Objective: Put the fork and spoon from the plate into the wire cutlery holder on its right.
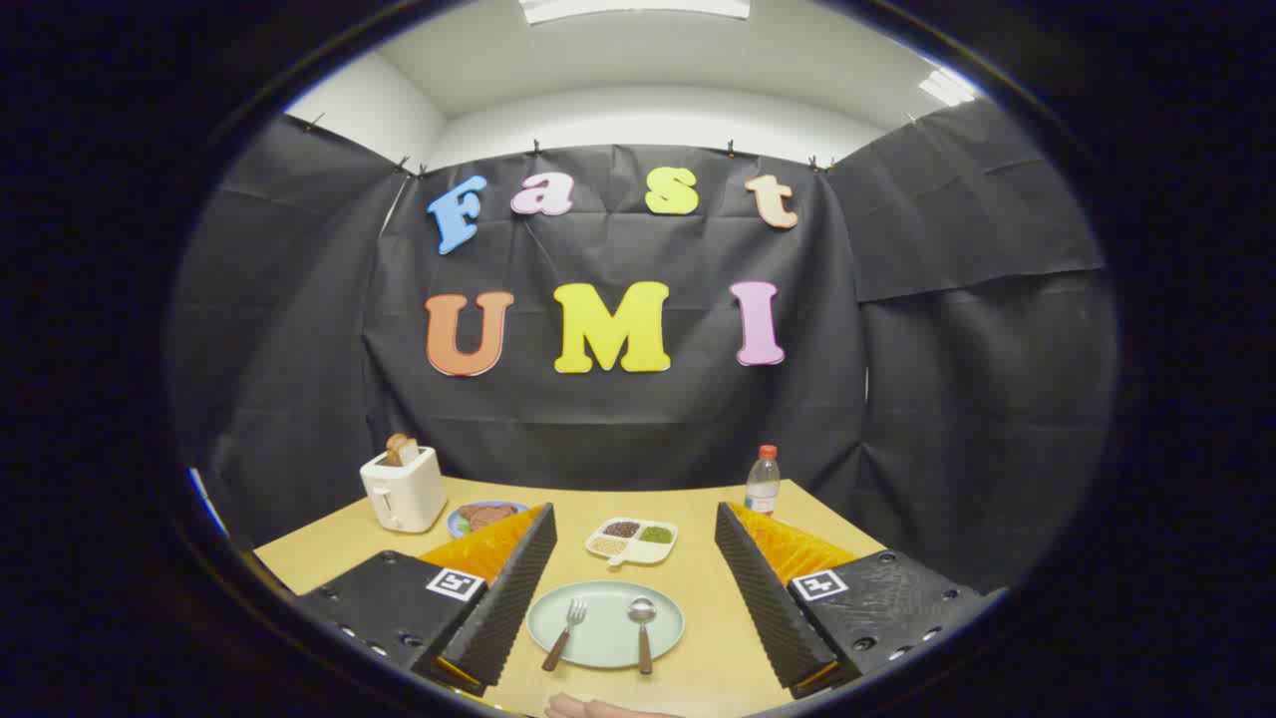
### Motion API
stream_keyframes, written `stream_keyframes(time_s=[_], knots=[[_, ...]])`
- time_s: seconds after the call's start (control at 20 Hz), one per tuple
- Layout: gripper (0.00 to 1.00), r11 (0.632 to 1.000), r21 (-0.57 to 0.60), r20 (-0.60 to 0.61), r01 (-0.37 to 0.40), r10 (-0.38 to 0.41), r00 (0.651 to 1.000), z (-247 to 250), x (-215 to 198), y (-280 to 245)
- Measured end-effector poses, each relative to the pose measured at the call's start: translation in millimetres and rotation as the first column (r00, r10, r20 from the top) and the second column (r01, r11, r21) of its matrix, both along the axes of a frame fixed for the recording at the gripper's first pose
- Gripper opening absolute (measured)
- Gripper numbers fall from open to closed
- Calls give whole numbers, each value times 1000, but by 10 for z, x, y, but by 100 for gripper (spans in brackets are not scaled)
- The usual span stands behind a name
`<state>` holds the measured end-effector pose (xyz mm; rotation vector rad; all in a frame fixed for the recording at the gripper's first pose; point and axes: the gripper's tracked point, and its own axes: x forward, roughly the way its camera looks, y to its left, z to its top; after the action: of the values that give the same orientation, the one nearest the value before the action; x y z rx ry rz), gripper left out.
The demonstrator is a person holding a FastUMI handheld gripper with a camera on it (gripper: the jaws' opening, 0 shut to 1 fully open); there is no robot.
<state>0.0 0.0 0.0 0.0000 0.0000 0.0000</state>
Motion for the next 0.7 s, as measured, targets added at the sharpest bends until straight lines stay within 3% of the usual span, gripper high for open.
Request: stream_keyframes(time_s=[0.7], knots=[[96, 1000, -14, -50, 25, -26, 998, -186, 223, -76]])
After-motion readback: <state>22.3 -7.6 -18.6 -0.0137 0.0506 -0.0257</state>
